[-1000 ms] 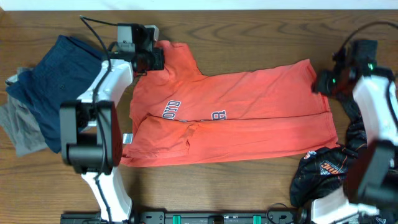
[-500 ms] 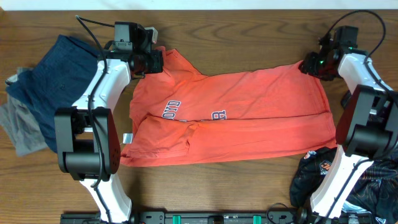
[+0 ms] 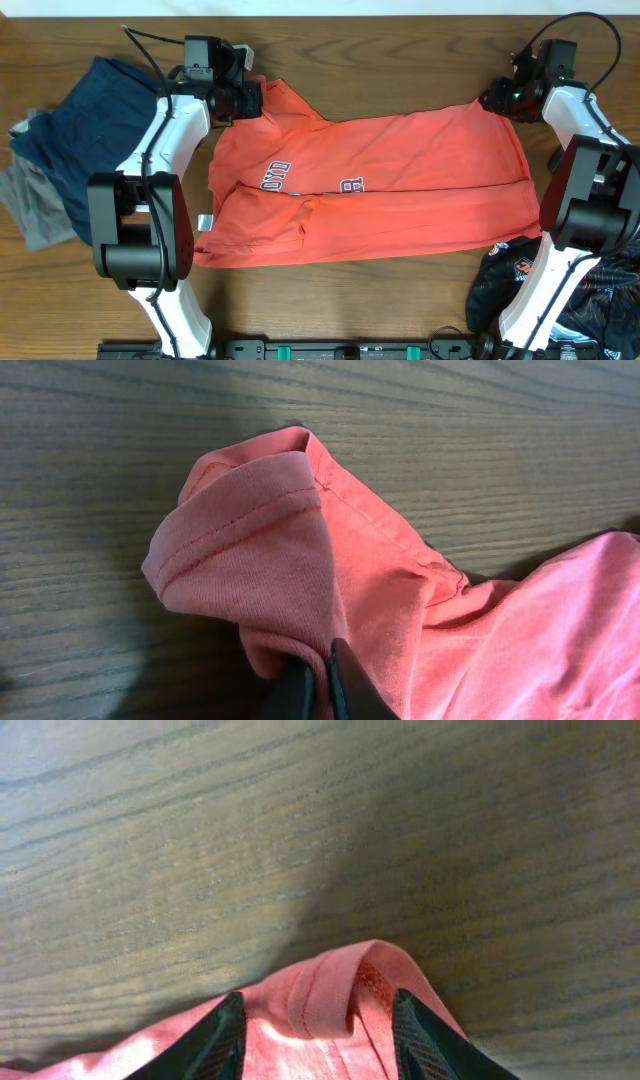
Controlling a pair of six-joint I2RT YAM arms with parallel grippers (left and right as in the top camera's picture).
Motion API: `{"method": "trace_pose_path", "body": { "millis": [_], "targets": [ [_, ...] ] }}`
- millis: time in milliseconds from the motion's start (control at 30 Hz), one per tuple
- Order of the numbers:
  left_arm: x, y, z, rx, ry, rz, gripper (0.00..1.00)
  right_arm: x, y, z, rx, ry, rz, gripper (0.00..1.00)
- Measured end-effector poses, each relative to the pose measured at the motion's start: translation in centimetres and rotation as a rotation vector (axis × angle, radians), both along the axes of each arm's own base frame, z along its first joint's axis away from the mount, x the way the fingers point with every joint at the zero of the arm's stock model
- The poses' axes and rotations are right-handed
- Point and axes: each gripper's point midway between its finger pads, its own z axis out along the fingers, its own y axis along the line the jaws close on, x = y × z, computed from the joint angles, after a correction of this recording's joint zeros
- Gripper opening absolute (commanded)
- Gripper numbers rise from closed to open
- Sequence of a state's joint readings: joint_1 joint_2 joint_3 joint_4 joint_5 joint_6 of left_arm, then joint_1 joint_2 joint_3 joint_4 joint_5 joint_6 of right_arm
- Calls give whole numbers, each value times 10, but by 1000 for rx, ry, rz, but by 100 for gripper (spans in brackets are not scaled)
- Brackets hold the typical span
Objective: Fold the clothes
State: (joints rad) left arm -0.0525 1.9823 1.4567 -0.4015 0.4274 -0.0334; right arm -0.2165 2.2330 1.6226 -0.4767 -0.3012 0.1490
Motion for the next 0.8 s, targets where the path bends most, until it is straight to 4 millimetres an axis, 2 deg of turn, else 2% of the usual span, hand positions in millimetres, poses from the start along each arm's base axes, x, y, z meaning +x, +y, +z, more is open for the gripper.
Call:
{"method": "trace_pose_path", "body": {
  "millis": [67,200,467,600,667,800],
  "targets": [
    [0,0,0,0,2,0,6,1,0,0,2,-4,-1,34],
    [-2,0,-1,0,11,0,6,2,1,-6,15,0,-10,1],
    [-3,0,-2,1,14,1,6,-7,2,-16,37,54,-28,1],
    [-4,4,-3,1,22,8,6,-17,-8,-9,49,80,-53,1],
    [-5,8,-3,1,31,16,6,-24,-19,4,50,81,-78,1],
    [-15,14,7,2,51,28,6,-40,-44,50,52,58,-139,1]
  ]
}}
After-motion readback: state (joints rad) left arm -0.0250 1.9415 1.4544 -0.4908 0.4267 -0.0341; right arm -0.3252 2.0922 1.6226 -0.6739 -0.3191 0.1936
